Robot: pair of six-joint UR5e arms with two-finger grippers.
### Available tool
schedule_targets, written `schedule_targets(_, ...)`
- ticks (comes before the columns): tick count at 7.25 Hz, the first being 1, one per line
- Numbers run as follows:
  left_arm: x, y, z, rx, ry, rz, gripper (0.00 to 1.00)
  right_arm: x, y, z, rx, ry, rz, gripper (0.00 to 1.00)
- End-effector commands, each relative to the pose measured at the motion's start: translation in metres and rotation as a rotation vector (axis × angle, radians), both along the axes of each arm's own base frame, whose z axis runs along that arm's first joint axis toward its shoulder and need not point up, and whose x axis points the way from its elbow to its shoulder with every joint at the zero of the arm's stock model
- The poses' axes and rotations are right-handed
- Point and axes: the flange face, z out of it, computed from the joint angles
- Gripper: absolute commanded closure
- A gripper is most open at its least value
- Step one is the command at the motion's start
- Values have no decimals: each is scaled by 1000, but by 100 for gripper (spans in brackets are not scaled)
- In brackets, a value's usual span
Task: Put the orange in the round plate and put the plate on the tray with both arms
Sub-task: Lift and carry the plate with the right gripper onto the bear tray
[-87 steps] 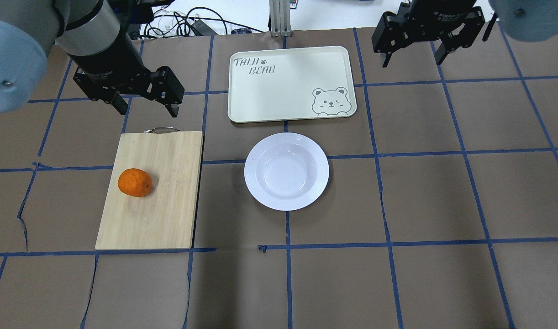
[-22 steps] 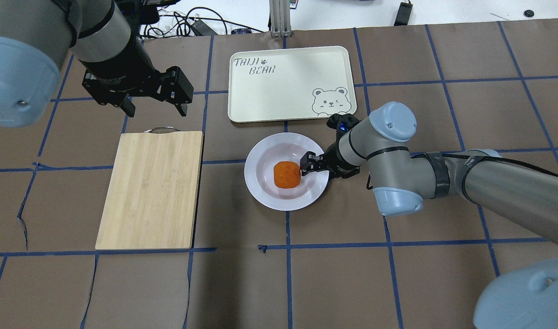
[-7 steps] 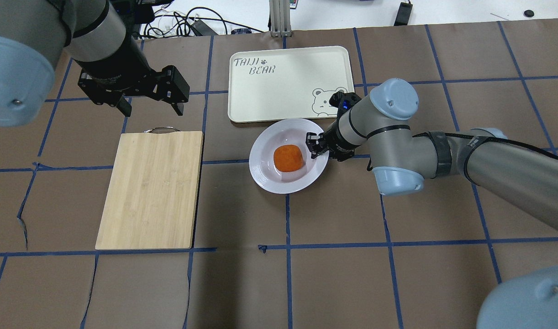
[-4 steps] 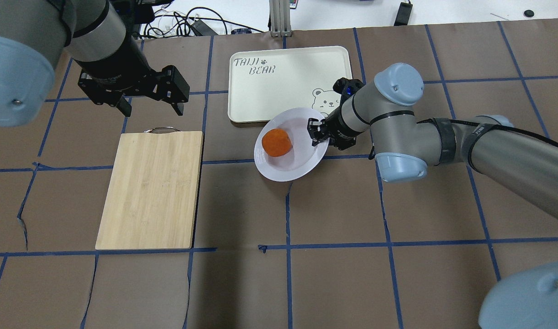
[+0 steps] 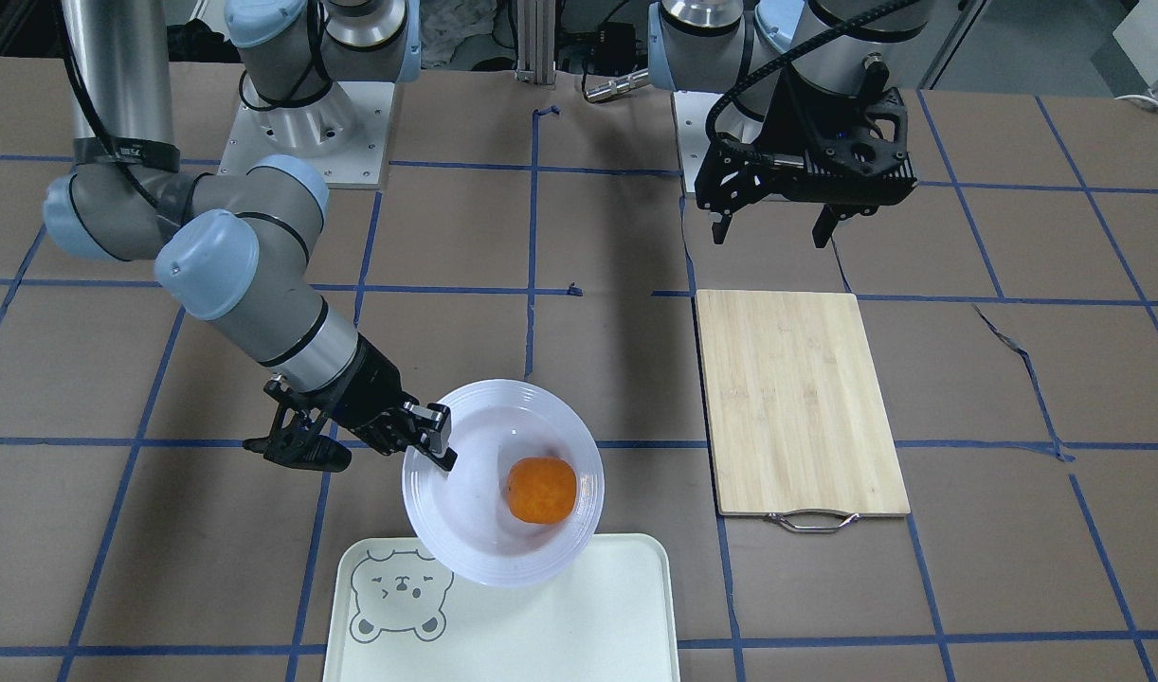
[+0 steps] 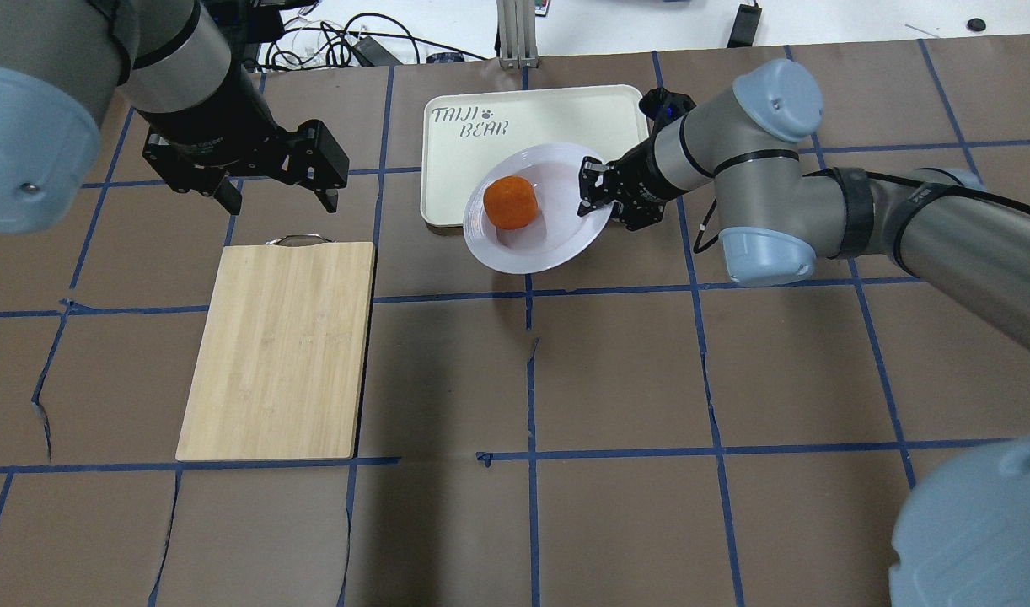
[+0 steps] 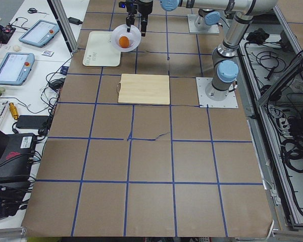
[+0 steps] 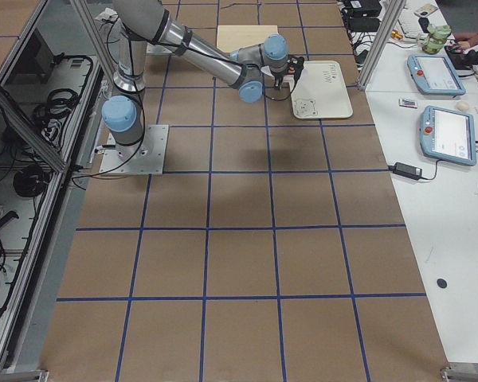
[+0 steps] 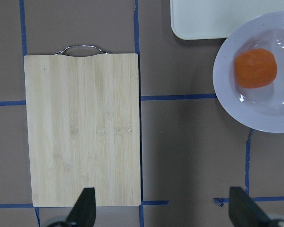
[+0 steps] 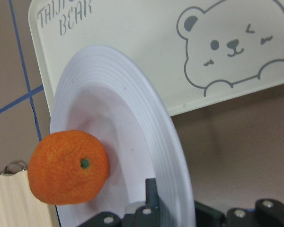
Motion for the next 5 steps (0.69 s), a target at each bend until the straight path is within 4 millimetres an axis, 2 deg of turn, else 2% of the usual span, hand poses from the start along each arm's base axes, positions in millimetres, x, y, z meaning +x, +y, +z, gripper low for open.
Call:
schedule_targets(1, 0, 0, -1, 2, 1, 0, 0, -10, -74, -9, -38, -17, -18, 100)
schedule_targets(2, 0, 0, 0, 0, 1, 0, 0, -10, -109, -20, -57, -17, -18, 100)
schedule_targets(3, 0, 0, -1, 2, 1, 0, 0, -10, -129, -42, -48, -23, -16, 100)
schedule_targets(4, 0, 0, -1, 2, 1, 0, 0, -8, -133, -57, -34, -49, -4, 100)
schedule_targets(5, 0, 0, -1, 3, 1, 0, 0, -7, -134, -60, -31, -56, -3, 100)
